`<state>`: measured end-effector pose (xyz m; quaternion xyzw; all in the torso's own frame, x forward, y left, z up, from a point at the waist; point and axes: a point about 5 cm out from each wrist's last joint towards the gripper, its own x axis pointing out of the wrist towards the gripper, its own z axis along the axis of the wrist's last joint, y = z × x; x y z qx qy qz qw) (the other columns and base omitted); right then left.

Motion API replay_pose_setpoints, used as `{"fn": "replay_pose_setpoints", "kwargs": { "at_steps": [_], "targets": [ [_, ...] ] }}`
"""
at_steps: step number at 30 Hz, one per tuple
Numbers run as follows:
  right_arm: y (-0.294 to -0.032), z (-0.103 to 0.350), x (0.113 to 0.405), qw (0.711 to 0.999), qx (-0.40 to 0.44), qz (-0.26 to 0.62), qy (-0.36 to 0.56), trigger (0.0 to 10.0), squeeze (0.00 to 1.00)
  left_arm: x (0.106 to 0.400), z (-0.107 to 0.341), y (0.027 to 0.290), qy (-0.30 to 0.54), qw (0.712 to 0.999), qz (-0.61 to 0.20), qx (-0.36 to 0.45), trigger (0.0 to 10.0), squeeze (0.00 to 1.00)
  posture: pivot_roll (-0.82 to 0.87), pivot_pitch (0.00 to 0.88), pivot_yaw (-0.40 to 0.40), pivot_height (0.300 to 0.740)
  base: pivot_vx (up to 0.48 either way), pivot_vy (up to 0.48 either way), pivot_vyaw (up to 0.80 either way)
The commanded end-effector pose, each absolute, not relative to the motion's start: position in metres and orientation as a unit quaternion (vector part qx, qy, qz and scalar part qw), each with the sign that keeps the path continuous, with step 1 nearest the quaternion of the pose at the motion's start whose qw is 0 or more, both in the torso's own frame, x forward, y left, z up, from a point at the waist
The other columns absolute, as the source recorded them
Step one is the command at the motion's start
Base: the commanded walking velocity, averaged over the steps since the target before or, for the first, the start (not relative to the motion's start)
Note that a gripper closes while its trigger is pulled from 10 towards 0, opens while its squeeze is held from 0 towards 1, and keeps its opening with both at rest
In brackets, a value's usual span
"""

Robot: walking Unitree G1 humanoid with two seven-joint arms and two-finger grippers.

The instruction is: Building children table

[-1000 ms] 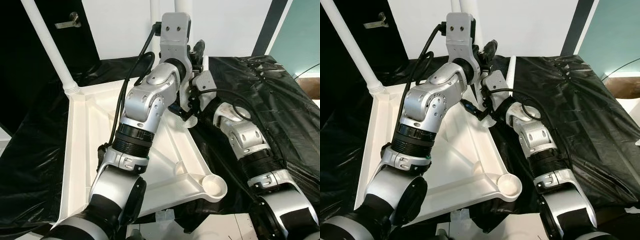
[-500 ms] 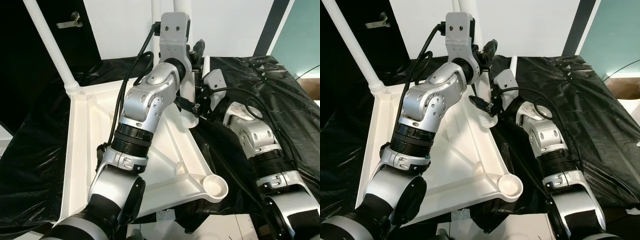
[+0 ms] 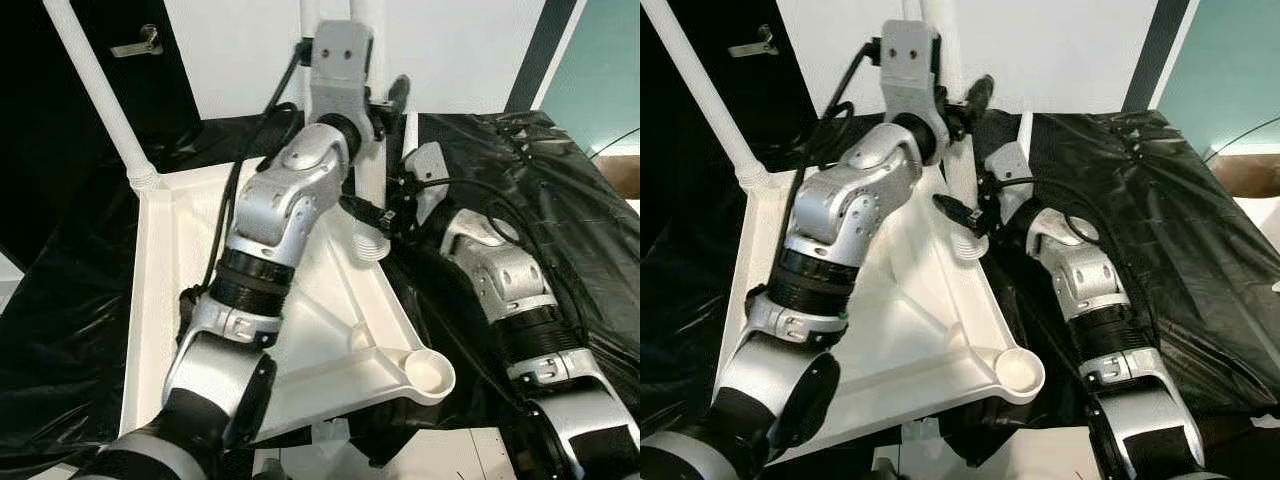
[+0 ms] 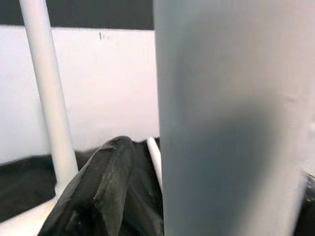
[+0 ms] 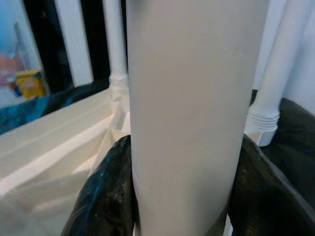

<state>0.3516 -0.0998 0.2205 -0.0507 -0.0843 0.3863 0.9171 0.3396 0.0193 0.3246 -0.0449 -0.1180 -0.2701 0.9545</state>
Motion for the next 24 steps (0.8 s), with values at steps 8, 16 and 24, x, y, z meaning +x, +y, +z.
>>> {"fn": "replay_pose_setpoints", "kwargs": {
  "at_steps": [8, 16, 24],
  "targets": [
    [-0.109, 0.215, 0.364, 0.96, -0.016, 0.27, -0.075, 10.0, 0.0, 0.319, 0.307, 0.034, -0.12, 0.912, -0.389, -0.049, 10.0, 0.0, 0.07, 0.018, 0.02, 0.74, 0.0, 0.0, 0.0],
    [-0.106, 0.211, 0.365, 0.967, -0.008, 0.245, -0.069, 10.0, 0.0, 0.318, 0.29, 0.049, -0.107, 0.926, -0.359, -0.041, 10.0, 0.0, 0.09, 0.022, 0.014, 0.74, 0.0, 0.0, 0.0],
    [-0.099, 0.205, 0.362, 0.972, -0.008, 0.225, -0.072, 10.0, 0.0, 0.308, 0.261, 0.073, -0.075, 0.939, -0.335, -0.033, 10.0, 0.0, 0.11, 0.024, 0.004, 0.74, 0.0, 0.0, 0.0]
  ]
}}
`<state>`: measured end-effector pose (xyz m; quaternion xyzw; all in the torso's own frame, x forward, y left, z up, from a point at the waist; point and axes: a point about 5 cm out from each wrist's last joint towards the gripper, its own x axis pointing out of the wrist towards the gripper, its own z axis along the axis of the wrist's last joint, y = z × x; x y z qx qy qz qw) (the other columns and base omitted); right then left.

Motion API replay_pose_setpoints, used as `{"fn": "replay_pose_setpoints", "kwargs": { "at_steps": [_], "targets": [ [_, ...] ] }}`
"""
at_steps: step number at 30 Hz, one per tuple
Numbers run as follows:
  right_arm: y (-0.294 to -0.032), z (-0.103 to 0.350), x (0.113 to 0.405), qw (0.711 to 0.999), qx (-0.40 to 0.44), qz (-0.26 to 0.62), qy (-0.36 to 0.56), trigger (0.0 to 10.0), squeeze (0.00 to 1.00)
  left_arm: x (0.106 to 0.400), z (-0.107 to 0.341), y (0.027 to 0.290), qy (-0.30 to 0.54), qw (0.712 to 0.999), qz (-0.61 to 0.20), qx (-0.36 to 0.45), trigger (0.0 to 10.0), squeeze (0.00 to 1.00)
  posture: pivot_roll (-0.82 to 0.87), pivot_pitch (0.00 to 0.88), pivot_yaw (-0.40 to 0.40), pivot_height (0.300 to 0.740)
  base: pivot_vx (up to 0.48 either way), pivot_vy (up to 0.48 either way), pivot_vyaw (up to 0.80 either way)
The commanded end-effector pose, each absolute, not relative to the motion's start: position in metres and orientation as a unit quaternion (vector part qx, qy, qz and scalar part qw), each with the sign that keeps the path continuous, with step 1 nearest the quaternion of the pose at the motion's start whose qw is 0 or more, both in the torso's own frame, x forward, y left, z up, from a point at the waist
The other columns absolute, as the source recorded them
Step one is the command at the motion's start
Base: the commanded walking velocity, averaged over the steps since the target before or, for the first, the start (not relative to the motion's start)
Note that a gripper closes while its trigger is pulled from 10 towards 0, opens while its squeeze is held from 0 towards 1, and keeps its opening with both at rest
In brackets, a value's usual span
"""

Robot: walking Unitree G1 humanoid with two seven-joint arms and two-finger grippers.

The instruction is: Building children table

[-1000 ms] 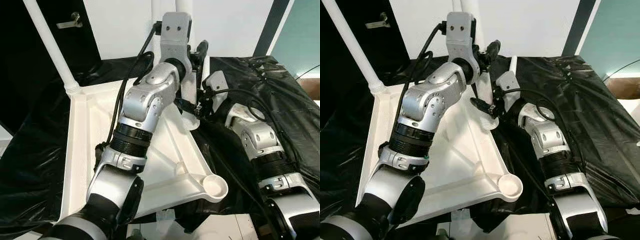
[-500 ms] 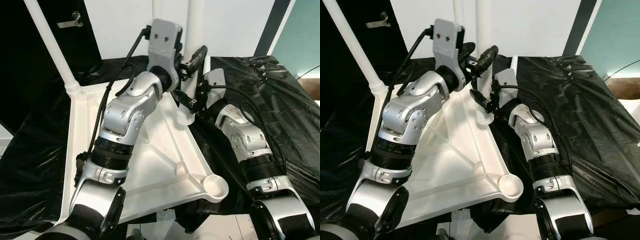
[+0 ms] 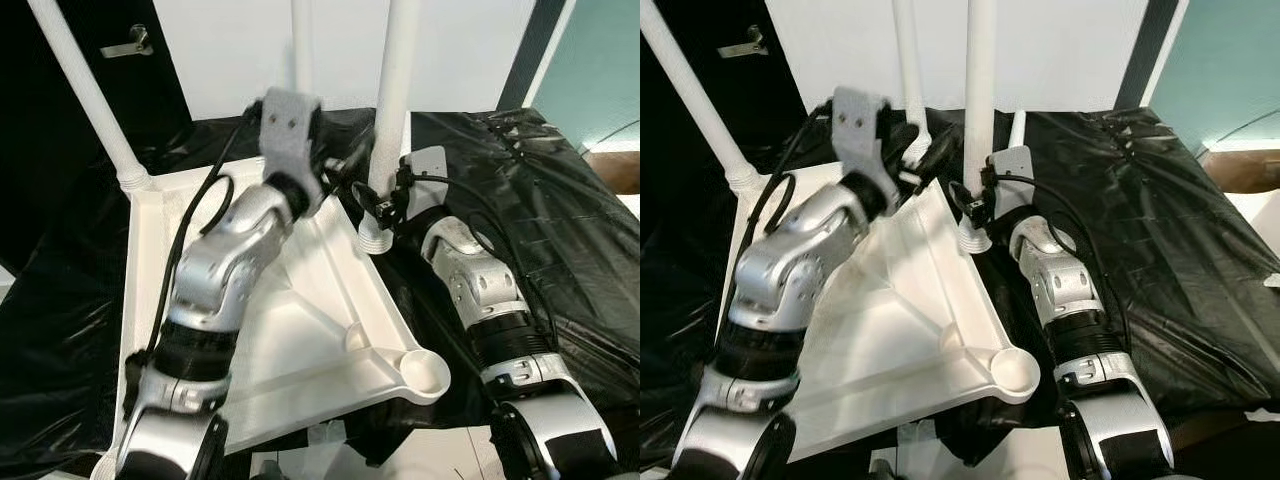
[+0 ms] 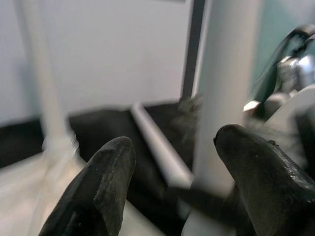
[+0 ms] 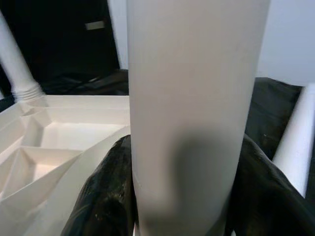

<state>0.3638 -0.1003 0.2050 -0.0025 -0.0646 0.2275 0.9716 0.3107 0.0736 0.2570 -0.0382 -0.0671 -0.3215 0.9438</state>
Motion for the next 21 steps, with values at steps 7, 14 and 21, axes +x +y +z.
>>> {"fn": "replay_pose_setpoints", "kwargs": {
  "at_steps": [7, 14, 21],
  "targets": [
    [-0.099, 0.204, 0.363, 0.973, -0.021, 0.219, -0.07, 10.0, 0.0, 0.292, 0.232, 0.091, -0.053, 0.945, -0.323, -0.015, 10.0, 0.0, 0.12, 0.025, 0.006, 0.74, 0.0, 0.0, 0.0],
    [-0.111, 0.207, 0.367, 0.978, -0.03, 0.194, -0.076, 10.0, 0.0, 0.275, 0.206, 0.109, -0.041, 0.951, -0.307, 0.003, 10.0, 0.0, 0.13, 0.027, 0.002, 0.74, 0.0, 0.0, 0.0],
    [-0.118, 0.207, 0.369, 0.98, -0.037, 0.183, -0.072, 10.0, 0.0, 0.251, 0.189, 0.118, -0.025, 0.943, -0.329, 0.03, 10.0, 0.0, 0.13, 0.028, -0.004, 0.74, 0.0, 0.0, 0.0]
  ]
}}
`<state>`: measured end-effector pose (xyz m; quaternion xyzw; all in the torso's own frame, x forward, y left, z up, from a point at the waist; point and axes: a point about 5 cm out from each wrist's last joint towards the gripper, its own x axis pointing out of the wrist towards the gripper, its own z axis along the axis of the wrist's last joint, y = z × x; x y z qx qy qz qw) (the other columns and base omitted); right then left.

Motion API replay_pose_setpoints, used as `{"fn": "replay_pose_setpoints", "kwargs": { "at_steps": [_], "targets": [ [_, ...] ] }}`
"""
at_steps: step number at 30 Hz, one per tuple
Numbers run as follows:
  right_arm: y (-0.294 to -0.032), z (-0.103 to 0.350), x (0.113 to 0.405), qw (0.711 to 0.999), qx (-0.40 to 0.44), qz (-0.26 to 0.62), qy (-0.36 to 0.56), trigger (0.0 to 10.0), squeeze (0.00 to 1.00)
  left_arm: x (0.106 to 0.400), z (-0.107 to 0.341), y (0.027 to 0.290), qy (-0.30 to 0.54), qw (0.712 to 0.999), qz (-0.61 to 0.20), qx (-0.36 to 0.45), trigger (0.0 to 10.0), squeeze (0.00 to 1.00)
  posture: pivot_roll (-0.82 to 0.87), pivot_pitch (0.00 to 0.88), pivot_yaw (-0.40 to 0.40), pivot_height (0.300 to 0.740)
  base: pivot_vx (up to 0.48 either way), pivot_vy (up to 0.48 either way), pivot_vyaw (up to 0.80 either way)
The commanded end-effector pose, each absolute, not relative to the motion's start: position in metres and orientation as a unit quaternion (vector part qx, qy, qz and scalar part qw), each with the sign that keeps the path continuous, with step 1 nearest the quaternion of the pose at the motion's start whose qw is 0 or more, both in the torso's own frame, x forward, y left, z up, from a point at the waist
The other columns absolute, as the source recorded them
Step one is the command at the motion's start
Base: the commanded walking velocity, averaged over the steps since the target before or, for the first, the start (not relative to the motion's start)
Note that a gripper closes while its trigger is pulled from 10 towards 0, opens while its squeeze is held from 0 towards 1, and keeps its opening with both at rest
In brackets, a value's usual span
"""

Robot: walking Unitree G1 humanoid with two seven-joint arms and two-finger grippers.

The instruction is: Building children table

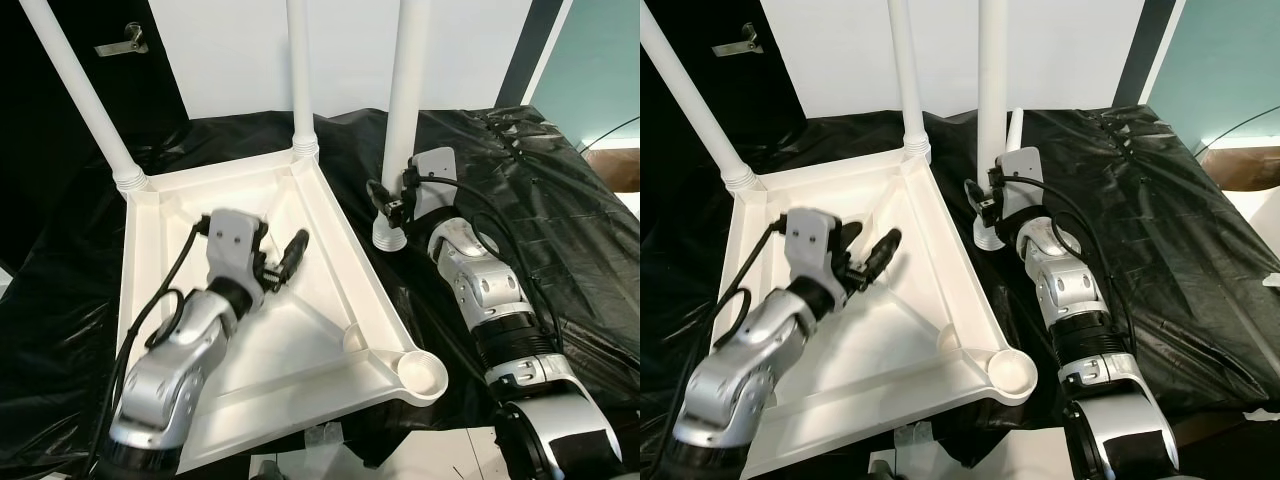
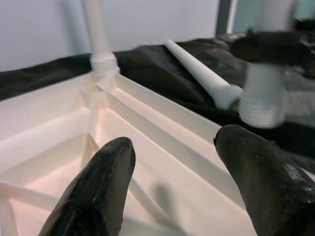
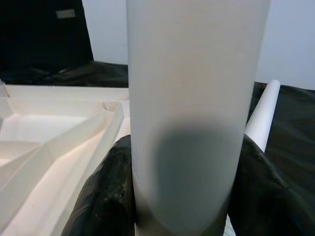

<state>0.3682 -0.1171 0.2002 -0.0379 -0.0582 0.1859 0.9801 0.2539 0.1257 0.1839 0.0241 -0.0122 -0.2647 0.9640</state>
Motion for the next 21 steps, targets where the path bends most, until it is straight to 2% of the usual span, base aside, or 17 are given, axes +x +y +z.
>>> {"fn": "replay_pose_setpoints", "kwargs": {
  "at_steps": [1, 8, 9, 21],
  "targets": [
    [-0.12, 0.207, 0.37, 0.98, -0.038, 0.18, -0.072, 10.0, 0.0, 0.239, 0.182, 0.119, -0.009, 0.932, -0.362, 0.035, 10.0, 0.0, 0.14, 0.029, -0.005, 0.74, 0.0, 0.0, 0.0],
    [-0.121, 0.206, 0.371, 0.98, -0.044, 0.179, -0.069, 10.0, 0.0, 0.217, 0.165, 0.119, 0.03, 0.905, -0.42, 0.062, 10.0, 0.0, 0.14, 0.027, -0.01, 0.74, 0.0, 0.0, 0.0],
    [-0.121, 0.205, 0.371, 0.98, -0.046, 0.18, -0.068, 10.0, 0.0, 0.209, 0.154, 0.122, 0.058, 0.894, -0.438, 0.079, 10.0, 0.0, 0.14, 0.027, -0.011, 0.74, 0.0, 0.0, 0.0],
    [-0.124, 0.204, 0.371, 0.98, -0.055, 0.179, -0.065, 10.0, 0.0, 0.193, 0.127, 0.128, 0.124, 0.872, -0.457, 0.123, 10.0, 0.0, 0.13, 0.025, -0.013, 0.74, 0.0, 0.0, 0.0]
  ]
}}
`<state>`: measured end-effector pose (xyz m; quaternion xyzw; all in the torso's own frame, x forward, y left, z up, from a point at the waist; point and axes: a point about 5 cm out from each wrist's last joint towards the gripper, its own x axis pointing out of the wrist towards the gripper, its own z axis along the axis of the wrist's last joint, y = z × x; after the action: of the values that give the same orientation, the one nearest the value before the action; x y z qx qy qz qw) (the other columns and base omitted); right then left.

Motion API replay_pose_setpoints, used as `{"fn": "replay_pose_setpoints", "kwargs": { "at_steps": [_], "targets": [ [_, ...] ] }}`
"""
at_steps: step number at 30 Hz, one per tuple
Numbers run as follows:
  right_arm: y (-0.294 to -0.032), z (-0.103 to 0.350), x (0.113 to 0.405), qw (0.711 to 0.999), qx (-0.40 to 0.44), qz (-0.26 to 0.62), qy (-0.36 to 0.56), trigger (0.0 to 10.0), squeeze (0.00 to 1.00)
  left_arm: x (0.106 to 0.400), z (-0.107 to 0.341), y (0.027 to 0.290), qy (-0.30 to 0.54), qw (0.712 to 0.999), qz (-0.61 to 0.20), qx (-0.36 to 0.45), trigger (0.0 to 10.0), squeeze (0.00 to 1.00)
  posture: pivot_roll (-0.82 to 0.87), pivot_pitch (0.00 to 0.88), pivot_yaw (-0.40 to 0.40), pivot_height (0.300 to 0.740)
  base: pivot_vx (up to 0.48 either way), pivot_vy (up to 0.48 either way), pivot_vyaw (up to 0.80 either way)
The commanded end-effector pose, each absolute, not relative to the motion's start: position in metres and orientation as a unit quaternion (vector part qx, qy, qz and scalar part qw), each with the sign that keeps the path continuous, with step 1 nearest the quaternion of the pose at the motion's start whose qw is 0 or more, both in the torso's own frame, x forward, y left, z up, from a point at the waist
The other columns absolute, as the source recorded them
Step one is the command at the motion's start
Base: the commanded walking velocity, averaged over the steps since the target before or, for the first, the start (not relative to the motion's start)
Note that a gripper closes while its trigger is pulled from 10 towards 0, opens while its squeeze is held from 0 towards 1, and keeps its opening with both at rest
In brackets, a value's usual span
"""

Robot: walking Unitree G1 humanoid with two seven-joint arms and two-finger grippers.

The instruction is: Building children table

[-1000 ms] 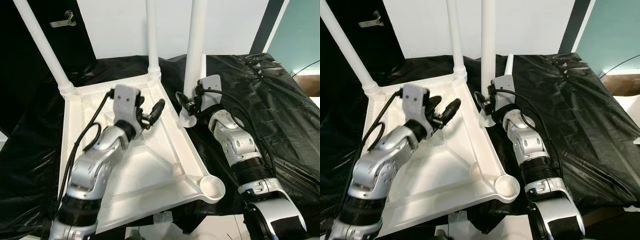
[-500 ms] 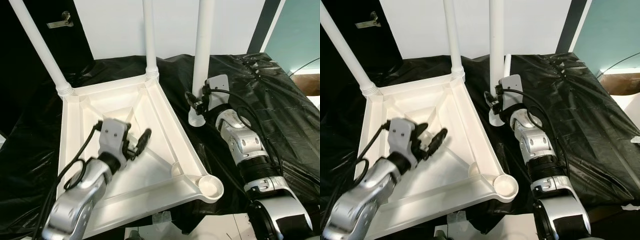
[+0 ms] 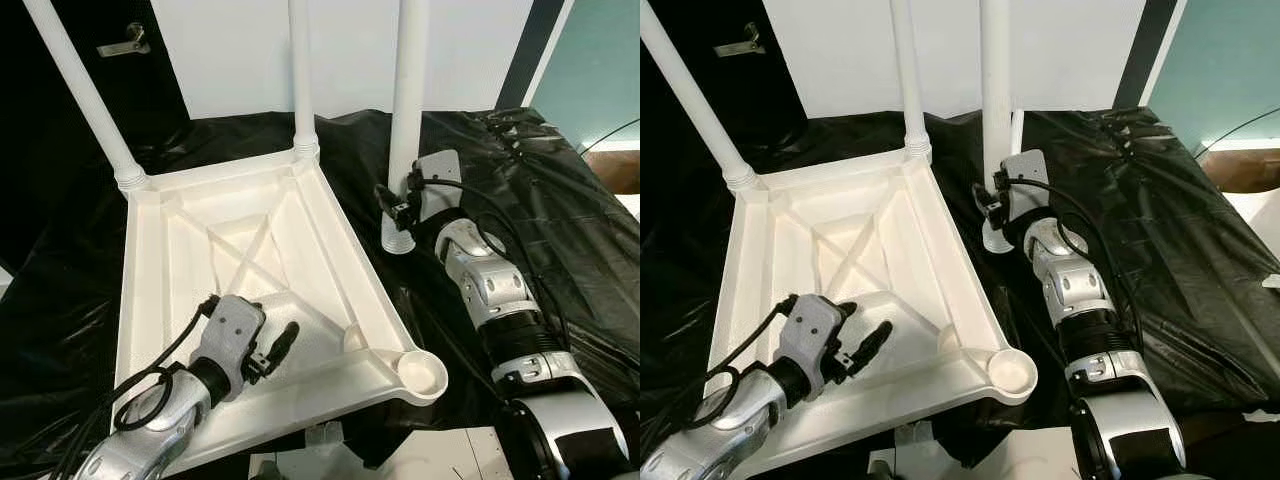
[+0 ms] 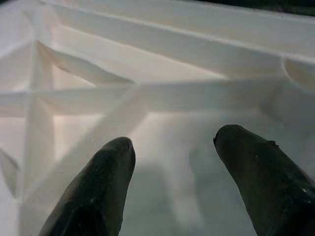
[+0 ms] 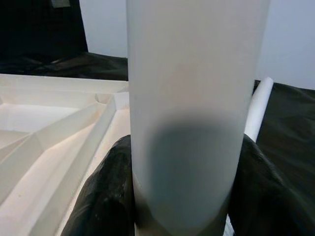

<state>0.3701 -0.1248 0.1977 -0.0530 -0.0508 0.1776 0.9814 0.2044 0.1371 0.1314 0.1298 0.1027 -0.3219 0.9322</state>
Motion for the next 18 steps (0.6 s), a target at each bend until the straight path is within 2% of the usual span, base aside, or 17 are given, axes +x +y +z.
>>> {"fn": "replay_pose_setpoints", "kwargs": {
  "at_steps": [1, 10, 15, 18],
  "targets": [
    [-0.124, 0.204, 0.372, 0.98, -0.055, 0.179, -0.064, 10.0, 0.0, 0.191, 0.127, 0.128, 0.125, 0.871, -0.459, 0.121, 10.0, 0.0, 0.13, 0.025, -0.014, 0.74, 0.0, 0.0, 0.0],
    [-0.125, 0.203, 0.372, 0.98, -0.058, 0.18, -0.061, 10.0, 0.0, 0.179, 0.137, 0.129, 0.116, 0.867, -0.48, 0.068, 10.0, 0.0, 0.14, 0.027, -0.02, 0.74, 0.0, 0.0, 0.0],
    [-0.125, 0.202, 0.373, 0.98, -0.06, 0.18, -0.06, 10.0, 0.0, 0.17, 0.14, 0.126, 0.112, 0.855, -0.504, 0.053, 10.0, 0.0, 0.14, 0.027, -0.024, 0.74, 0.0, 0.0, 0.0],
    [-0.124, 0.202, 0.373, 0.98, -0.061, 0.183, -0.059, 10.0, 0.0, 0.163, 0.132, 0.125, 0.137, 0.841, -0.519, 0.067, 10.0, 0.0, 0.14, 0.031, -0.03, 0.74, 0.0, 0.0, 0.0]
  ]
}}
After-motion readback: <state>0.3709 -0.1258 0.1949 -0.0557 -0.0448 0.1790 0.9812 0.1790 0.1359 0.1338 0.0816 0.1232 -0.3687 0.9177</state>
